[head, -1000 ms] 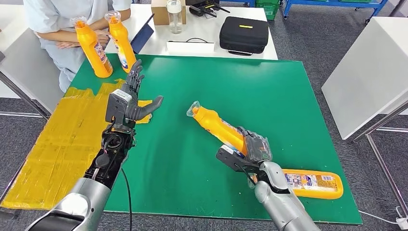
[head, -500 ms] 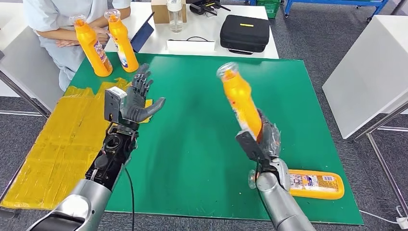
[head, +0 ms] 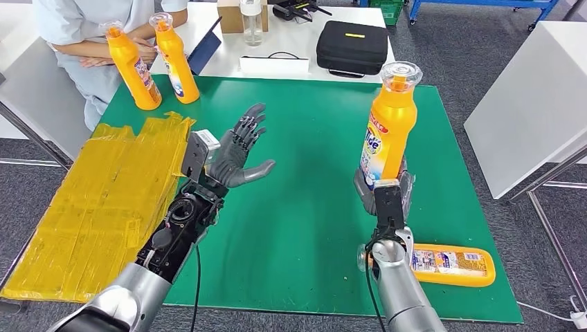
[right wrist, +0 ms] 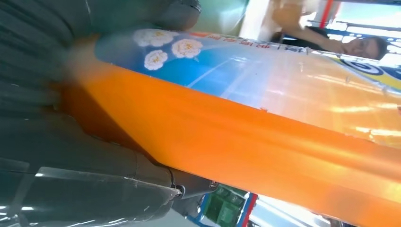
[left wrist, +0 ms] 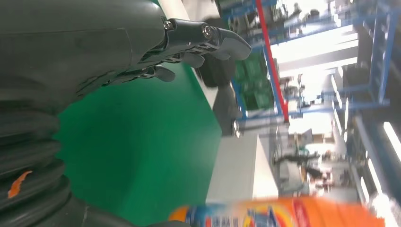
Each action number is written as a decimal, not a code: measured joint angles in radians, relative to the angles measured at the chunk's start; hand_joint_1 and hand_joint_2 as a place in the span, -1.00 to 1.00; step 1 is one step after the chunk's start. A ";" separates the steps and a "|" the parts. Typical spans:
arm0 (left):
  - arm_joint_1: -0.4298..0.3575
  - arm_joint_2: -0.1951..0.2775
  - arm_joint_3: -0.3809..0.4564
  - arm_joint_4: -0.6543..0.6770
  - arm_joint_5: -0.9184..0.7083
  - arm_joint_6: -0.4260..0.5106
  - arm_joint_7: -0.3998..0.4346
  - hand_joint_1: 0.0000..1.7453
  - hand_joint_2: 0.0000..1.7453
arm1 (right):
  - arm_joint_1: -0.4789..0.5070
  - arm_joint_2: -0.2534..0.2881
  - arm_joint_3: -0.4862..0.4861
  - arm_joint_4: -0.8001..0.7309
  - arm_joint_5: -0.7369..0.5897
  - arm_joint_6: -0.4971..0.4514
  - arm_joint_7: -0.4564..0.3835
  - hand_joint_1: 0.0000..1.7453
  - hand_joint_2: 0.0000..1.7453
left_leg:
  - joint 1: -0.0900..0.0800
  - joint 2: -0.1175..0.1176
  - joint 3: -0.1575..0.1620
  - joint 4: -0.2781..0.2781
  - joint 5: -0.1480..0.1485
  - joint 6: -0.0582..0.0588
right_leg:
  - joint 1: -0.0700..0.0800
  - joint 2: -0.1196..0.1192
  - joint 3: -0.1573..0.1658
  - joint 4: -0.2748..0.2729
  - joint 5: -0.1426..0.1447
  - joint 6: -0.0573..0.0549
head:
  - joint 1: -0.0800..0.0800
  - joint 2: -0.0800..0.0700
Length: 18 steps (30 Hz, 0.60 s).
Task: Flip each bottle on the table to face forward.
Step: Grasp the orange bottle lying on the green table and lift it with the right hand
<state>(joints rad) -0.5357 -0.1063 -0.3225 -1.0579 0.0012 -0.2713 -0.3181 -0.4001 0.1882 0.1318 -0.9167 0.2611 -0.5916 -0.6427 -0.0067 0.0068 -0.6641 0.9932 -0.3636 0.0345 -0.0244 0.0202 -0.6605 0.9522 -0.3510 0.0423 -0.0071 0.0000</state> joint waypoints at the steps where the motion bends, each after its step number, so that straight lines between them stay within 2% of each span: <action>1: 0.000 -0.002 -0.014 -0.008 0.004 0.000 0.012 -1.00 1.00 | -0.003 0.005 0.001 0.000 -0.007 0.004 -0.006 1.00 1.00 | 0.000 0.000 0.000 0.000 0.000 0.000 | 0.000 0.000 0.000 0.000 0.000 0.000 | 0.000 0.000; 6: -0.004 -0.008 -0.065 -0.032 0.041 -0.014 0.056 -1.00 1.00 | -0.023 0.031 0.028 0.000 -0.001 0.020 -0.016 1.00 1.00 | 0.000 0.000 0.000 0.000 0.000 0.000 | 0.000 0.000 0.000 0.000 0.000 0.000 | 0.000 0.000; 13: -0.012 -0.010 -0.106 -0.054 0.070 -0.012 0.075 -1.00 1.00 | -0.039 0.064 0.137 0.008 0.098 0.000 0.019 1.00 1.00 | 0.000 0.000 0.000 0.000 0.000 0.000 | 0.000 0.000 -0.001 0.000 0.000 0.000 | 0.000 0.000; 18: -0.016 -0.010 -0.117 -0.058 0.074 -0.012 0.076 -1.00 1.00 | -0.043 0.070 0.176 0.019 0.107 -0.004 0.025 1.00 1.00 | 0.000 0.000 0.000 0.000 0.000 0.000 | 0.000 0.000 -0.001 0.000 0.000 0.000 | 0.000 0.000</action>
<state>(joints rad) -0.5520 -0.1167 -0.4391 -1.1154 0.0750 -0.2838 -0.2425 -0.4428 0.2586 0.3082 -0.8975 0.3681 -0.5955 -0.6177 -0.0066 0.0067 -0.6645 0.9932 -0.3635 0.0344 -0.0245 0.0201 -0.6612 0.9523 -0.3512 0.0420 -0.0072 0.0000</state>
